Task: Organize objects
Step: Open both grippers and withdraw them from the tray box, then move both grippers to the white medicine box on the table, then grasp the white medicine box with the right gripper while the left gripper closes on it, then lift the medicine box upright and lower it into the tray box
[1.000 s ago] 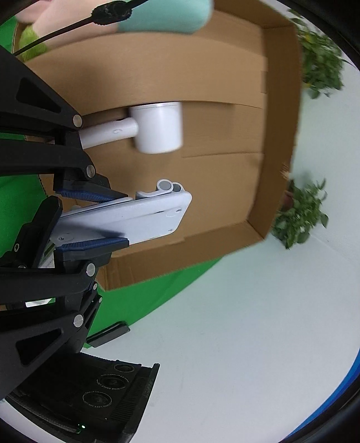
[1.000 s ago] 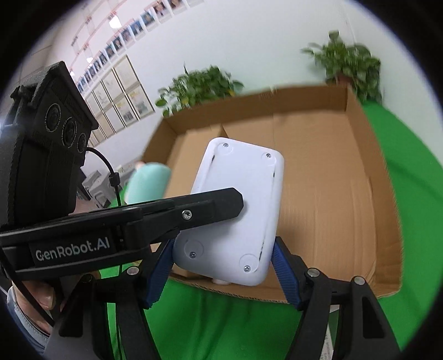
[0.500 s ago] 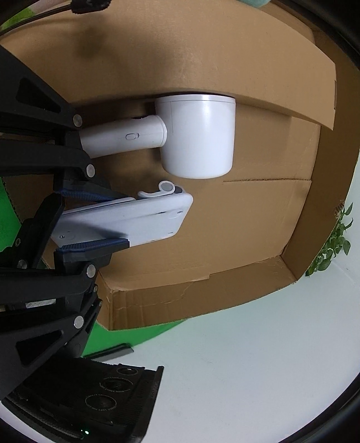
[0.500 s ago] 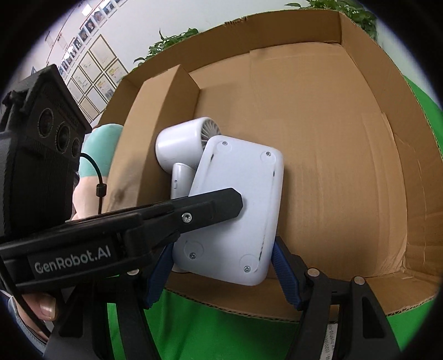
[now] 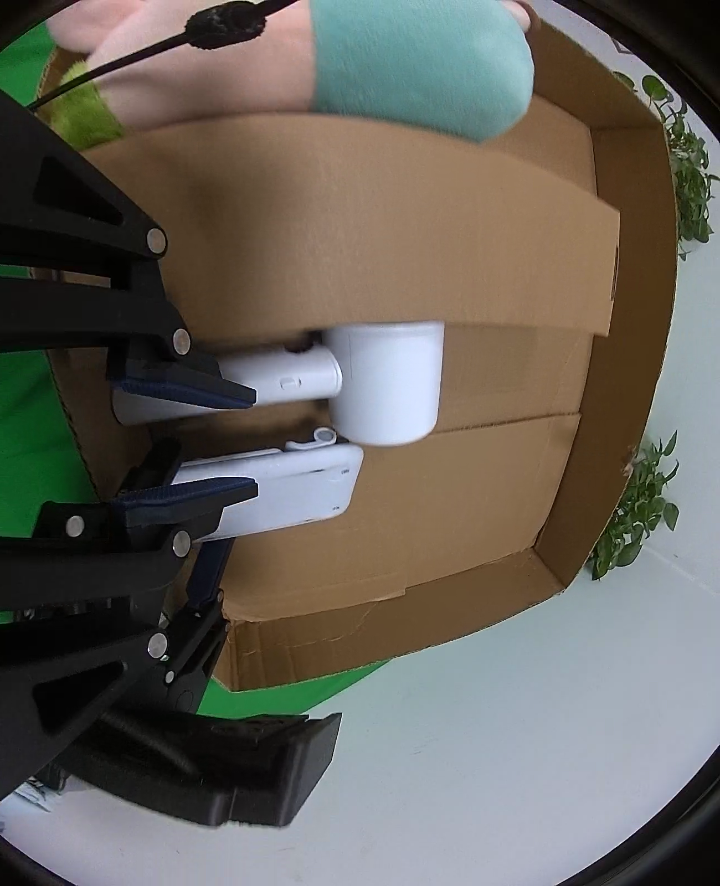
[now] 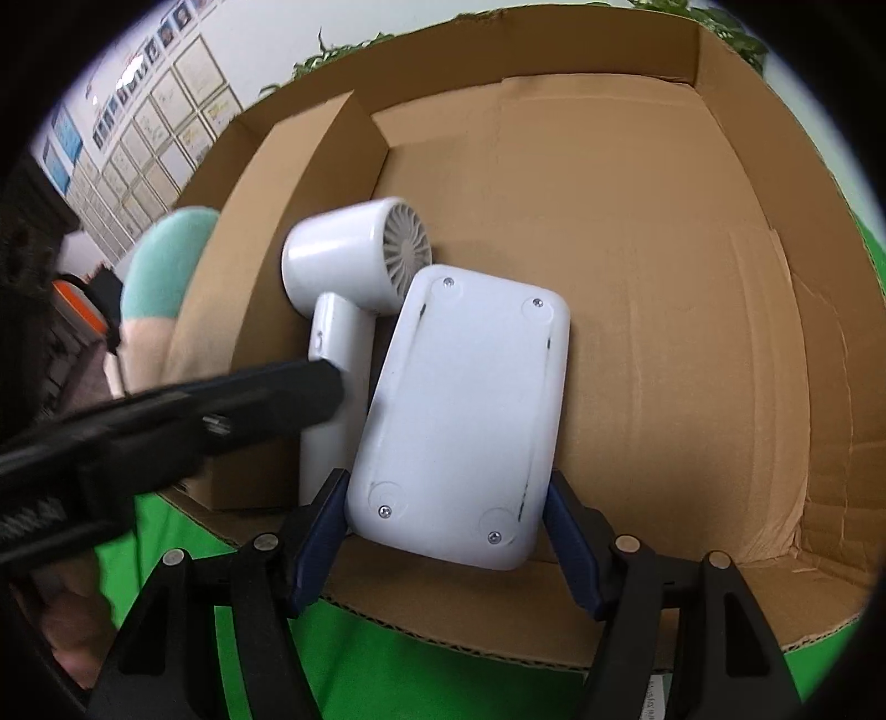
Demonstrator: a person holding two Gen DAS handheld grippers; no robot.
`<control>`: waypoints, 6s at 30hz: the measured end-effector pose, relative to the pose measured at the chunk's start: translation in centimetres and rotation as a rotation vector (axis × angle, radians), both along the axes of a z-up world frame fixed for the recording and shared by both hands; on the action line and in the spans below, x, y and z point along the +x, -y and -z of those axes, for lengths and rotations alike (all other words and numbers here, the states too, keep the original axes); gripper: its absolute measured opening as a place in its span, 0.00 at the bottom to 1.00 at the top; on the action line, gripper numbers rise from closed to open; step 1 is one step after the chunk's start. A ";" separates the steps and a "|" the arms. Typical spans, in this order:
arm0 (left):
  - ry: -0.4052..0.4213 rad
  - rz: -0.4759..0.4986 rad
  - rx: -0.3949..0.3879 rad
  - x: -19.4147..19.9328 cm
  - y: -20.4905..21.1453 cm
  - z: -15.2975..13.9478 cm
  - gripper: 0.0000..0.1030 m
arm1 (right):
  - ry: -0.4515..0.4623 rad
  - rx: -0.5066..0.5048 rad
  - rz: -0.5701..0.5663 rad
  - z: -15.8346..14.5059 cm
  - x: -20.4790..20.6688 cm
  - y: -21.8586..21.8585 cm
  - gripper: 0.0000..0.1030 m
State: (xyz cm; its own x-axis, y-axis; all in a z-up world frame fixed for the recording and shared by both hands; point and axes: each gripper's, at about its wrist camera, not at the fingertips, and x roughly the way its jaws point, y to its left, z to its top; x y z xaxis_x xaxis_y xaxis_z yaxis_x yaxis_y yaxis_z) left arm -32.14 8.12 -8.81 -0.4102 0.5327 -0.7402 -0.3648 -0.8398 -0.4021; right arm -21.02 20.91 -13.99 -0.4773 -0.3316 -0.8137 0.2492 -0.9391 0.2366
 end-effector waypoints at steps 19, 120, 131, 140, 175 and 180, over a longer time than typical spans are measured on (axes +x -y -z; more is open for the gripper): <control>-0.223 -0.054 -0.094 5.8 2.5 -3.2 0.53 | -0.157 0.088 0.014 -2.4 4.9 -1.6 0.86; 0.115 0.108 0.261 16.8 0.1 5.9 0.99 | -0.160 0.117 -0.039 0.1 19.5 -1.6 1.00; 0.140 0.116 0.263 17.2 -0.8 7.1 0.93 | -0.071 0.092 -0.084 1.1 20.3 -0.1 0.65; 0.184 0.132 0.318 17.7 -0.1 7.8 0.73 | -0.016 -0.090 -0.063 1.2 20.8 -0.8 0.64; -0.135 0.168 0.292 16.7 -1.2 -7.3 0.34 | -0.243 -0.216 -0.029 -7.5 20.9 -0.9 0.58; -0.191 0.192 0.298 14.2 -2.3 -11.3 0.34 | -0.311 -0.205 -0.032 -9.7 18.1 -1.0 0.58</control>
State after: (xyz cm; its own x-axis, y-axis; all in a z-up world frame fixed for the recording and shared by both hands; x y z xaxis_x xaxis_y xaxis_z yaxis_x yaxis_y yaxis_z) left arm -17.92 10.38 2.50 -0.3973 0.7930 -0.4619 -0.5955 -0.6057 -0.5276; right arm -2.91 21.96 -4.26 -0.6781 -0.4911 -0.5467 0.3669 -0.8708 0.3271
